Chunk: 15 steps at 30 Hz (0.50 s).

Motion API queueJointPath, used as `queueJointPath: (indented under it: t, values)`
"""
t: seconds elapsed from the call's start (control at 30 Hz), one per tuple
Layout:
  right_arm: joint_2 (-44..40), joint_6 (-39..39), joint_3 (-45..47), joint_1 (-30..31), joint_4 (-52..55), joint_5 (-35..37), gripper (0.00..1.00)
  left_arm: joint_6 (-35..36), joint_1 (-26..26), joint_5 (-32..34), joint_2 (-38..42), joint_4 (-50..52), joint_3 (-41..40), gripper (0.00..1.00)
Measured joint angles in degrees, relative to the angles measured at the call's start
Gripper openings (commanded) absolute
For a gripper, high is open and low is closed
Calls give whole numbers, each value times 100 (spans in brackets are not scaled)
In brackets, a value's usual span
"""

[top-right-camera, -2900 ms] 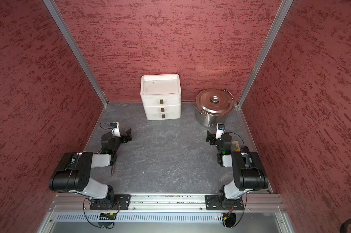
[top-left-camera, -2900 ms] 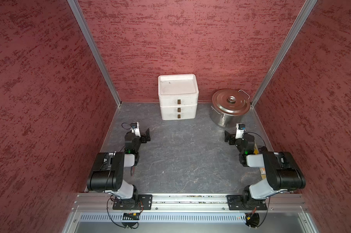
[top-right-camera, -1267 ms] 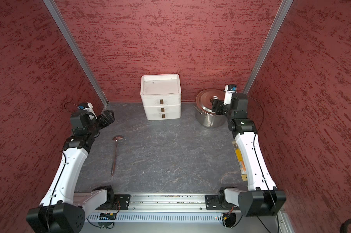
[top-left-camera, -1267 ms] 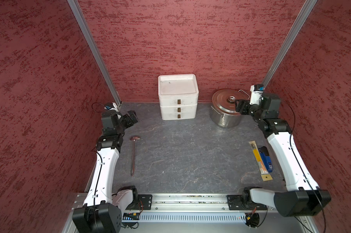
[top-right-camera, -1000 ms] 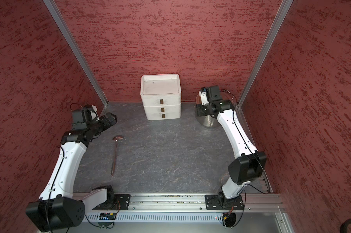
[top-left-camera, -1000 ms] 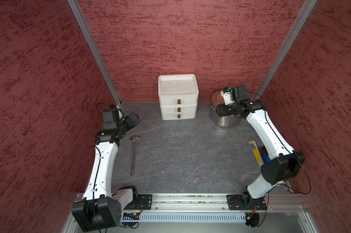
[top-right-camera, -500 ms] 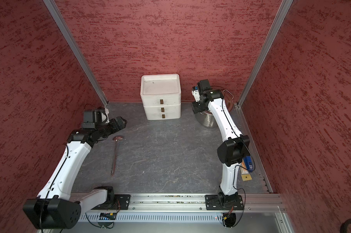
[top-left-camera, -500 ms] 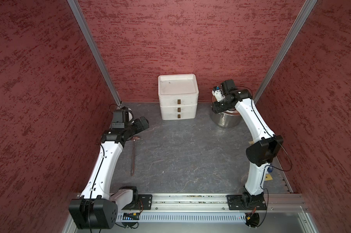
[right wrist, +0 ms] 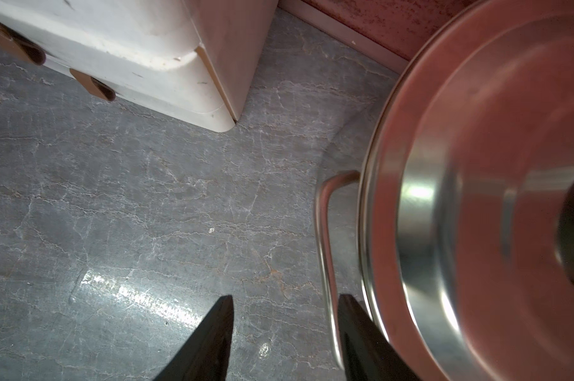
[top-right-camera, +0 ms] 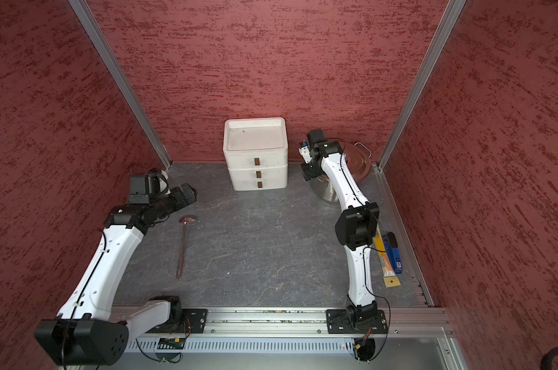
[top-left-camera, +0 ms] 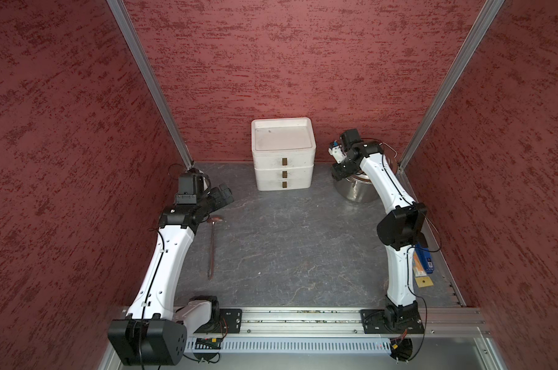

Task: Stir the soup with a spoon
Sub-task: Move the pan to the center of the board.

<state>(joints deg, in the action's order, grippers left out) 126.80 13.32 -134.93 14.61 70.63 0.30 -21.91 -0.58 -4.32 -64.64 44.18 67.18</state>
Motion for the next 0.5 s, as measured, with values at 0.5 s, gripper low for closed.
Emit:
queueJointPath:
  t: [0.5]
  values:
    - [81,133,-39,0,-15,138,34,79,0,297,94,90,2,100]
